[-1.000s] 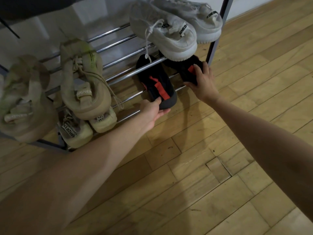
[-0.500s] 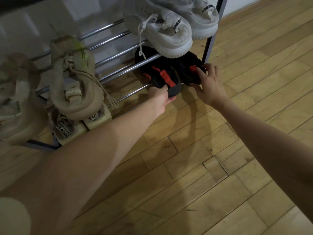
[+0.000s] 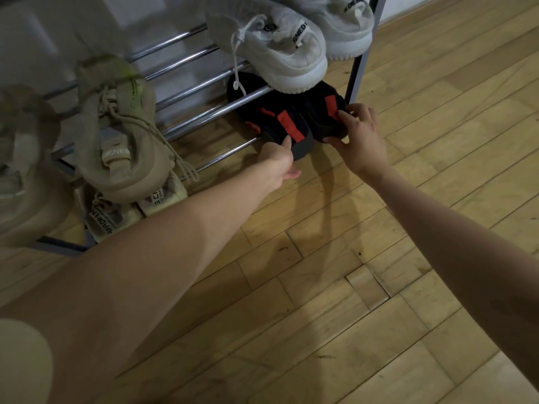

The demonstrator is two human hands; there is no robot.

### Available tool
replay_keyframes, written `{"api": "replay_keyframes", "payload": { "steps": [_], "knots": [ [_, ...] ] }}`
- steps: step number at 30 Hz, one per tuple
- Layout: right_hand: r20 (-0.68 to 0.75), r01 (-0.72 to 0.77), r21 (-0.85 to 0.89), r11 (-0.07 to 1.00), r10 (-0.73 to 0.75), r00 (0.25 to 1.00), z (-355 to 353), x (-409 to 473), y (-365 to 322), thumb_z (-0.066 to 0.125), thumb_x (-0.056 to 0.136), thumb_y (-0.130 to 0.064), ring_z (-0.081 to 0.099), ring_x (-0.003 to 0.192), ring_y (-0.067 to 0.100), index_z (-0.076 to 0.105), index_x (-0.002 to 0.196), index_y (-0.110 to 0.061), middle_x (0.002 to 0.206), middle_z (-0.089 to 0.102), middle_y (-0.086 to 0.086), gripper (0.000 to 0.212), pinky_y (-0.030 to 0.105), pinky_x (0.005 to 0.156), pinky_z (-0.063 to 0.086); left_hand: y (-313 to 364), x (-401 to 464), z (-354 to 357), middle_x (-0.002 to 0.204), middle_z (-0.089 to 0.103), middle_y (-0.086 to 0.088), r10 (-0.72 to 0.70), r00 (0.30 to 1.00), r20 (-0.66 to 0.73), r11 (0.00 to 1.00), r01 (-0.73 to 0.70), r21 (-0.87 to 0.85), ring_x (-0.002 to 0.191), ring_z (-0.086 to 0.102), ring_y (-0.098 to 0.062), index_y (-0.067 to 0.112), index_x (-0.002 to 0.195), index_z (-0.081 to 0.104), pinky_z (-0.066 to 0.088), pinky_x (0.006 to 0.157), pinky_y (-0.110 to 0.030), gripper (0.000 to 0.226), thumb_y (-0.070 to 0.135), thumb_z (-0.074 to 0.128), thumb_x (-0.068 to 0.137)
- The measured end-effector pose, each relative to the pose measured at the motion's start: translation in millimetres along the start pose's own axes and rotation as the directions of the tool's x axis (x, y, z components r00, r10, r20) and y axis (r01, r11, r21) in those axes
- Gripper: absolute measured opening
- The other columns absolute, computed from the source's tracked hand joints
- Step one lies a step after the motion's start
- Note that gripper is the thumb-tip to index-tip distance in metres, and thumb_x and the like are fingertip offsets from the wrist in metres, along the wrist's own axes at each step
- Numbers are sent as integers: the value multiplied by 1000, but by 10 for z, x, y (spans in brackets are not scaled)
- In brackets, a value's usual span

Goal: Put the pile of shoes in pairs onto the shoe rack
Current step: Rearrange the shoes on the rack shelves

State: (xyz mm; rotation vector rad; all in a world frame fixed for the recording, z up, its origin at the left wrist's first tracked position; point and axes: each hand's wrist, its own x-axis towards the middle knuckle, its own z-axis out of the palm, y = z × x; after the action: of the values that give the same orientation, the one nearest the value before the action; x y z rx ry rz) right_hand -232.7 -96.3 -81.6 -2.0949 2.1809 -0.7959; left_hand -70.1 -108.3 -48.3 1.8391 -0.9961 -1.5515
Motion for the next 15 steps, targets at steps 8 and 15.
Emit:
{"api": "replay_keyframes", "payload": {
  "steps": [8,15],
  "knots": [
    [-39,-74,60,995,76,996,-10,-366,-332,55,89,-12,39,124,36,35,143,-5,138,42,19,59,43,106,37,-291,-537,-300,121,61,-15,338,937,88,787,-333,520,105,61,-31,6,132,43,52,89,-45,43,34,41,100],
    [-132,150,153,977,-131,983,-352,-648,-829,52,91,-10,46,112,32,47,132,-2,123,50,19,41,36,95,39,-442,-1284,-1015,90,63,4,503,782,369,543,-618,568,90,65,-19,11,116,57,52,85,-41,24,24,51,96]
  ]
}}
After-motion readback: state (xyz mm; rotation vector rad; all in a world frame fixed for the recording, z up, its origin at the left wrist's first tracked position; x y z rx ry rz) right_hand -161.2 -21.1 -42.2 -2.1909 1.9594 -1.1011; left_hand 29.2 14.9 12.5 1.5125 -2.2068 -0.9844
